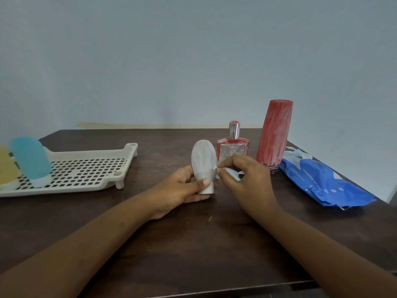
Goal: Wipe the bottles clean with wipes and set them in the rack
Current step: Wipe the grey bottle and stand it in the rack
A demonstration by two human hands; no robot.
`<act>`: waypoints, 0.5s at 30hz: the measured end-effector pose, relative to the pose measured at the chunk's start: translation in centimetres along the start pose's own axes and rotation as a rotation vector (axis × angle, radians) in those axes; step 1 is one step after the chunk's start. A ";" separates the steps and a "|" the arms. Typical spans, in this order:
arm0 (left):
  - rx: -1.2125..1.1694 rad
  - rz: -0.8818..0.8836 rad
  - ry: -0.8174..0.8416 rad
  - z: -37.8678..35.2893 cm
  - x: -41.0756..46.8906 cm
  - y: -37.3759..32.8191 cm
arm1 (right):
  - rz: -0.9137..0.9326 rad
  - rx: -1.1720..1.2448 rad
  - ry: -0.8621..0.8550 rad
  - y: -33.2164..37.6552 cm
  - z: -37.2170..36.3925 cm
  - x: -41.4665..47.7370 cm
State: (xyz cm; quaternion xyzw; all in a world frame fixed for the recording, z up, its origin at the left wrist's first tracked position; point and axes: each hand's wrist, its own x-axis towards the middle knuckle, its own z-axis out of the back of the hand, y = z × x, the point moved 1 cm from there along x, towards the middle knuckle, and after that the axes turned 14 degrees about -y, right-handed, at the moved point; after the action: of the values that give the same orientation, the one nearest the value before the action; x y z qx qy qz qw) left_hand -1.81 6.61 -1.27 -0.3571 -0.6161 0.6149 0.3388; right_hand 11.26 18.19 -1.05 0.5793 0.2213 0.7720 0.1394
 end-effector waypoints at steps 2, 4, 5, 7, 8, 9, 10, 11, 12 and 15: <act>0.010 0.001 -0.001 0.0 0.0 0.1 | -0.014 -0.002 -0.020 -0.2 0.0 0.1; 0.016 -0.009 0.008 0.0 0.0 0.1 | 0.019 0.004 -0.007 0.2 -0.1 -0.1; 0.021 -0.016 0.014 0.0 -0.1 0.1 | 0.047 0.005 0.009 0.4 -0.1 -0.3; 0.028 -0.023 0.018 -0.1 0.0 0.1 | 0.101 -0.003 0.038 0.7 -0.2 -0.5; 0.032 -0.021 0.013 -0.1 0.1 0.1 | 0.105 -0.008 0.042 0.7 -0.2 -0.5; 0.036 -0.017 0.005 -0.1 0.2 0.1 | 0.087 -0.009 0.038 0.5 -0.2 -0.4; 0.039 -0.011 -0.002 -0.1 0.3 0.1 | 0.058 -0.010 0.029 0.3 -0.2 -0.2; 0.041 -0.005 -0.007 -0.1 0.4 0.2 | 0.028 -0.013 0.016 0.0 -0.2 0.0; 0.044 -0.001 -0.009 -0.1 0.4 0.2 | 0.004 -0.017 0.003 -0.3 -0.2 0.1; 0.052 -0.010 0.004 0.0 0.3 0.2 | -0.004 -0.023 -0.009 -0.2 -0.2 0.1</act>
State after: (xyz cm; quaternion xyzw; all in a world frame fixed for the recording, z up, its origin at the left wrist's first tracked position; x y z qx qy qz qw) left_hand -1.91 6.86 -1.51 -0.3464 -0.6008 0.6284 0.3523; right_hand 11.01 18.35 -1.16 0.5805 0.2131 0.7717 0.1487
